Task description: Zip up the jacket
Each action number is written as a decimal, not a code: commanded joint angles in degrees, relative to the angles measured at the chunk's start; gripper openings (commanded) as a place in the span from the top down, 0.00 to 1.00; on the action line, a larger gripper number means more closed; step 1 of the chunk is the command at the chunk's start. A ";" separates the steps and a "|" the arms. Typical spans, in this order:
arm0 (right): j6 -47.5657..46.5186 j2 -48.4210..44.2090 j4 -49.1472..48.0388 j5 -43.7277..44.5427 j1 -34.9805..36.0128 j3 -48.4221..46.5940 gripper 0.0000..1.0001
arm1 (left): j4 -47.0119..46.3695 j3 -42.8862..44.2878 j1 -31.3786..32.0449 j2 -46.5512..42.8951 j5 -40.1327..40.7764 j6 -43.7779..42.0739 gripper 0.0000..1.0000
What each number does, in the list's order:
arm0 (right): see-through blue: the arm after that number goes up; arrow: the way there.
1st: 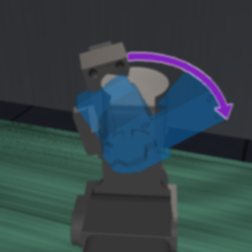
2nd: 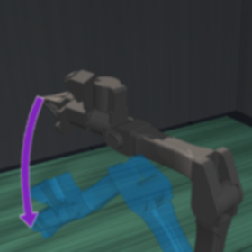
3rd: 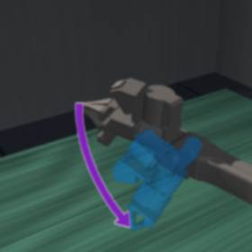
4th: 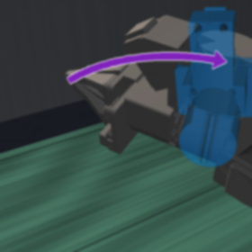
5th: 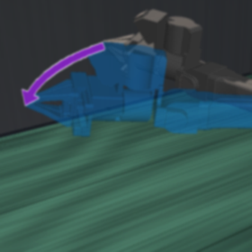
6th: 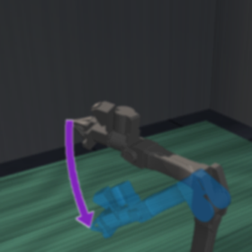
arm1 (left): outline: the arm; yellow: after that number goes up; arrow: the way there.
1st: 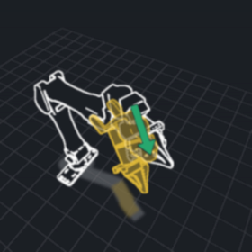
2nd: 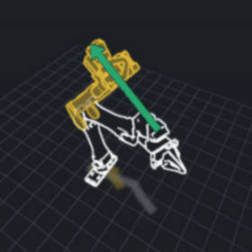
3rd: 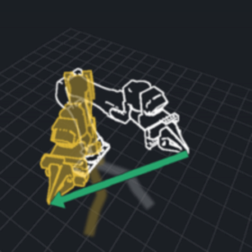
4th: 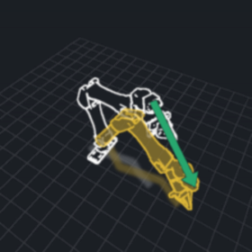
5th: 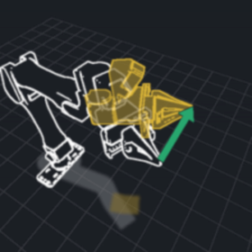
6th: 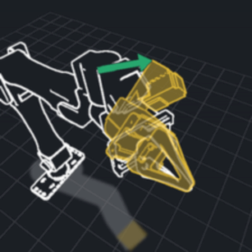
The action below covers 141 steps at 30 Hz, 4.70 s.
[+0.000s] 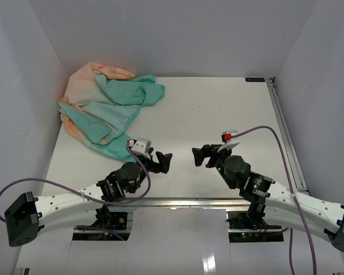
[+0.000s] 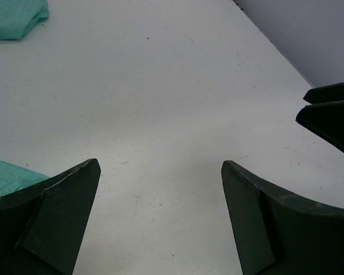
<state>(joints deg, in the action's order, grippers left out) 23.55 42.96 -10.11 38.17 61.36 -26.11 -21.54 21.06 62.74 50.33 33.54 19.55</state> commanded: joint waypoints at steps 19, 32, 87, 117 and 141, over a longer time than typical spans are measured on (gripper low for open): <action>-2.57 -6.49 -6.41 -0.80 0.24 2.59 0.10 | 24.82 26.55 -43.03 28.42 -9.70 20.70 0.02; -3.25 -10.08 -7.39 -3.88 0.16 3.35 0.10 | 31.75 35.86 -56.15 51.36 -8.77 22.48 0.09; -2.43 -8.38 -4.63 -2.40 0.16 1.61 0.10 | 37.48 74.26 -43.33 78.39 -21.80 17.32 0.57; -4.16 -3.58 -4.09 3.90 0.07 1.32 0.09 | 7.66 28.41 -18.99 42.28 -30.96 6.56 0.32; -5.98 41.07 8.35 -10.14 -6.52 -17.93 0.37 | 24.90 23.60 -30.67 47.07 -25.72 16.31 0.35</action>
<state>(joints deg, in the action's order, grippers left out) 17.58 80.74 -5.76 28.46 55.03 -39.52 -5.88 44.39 33.15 95.37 -7.62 38.06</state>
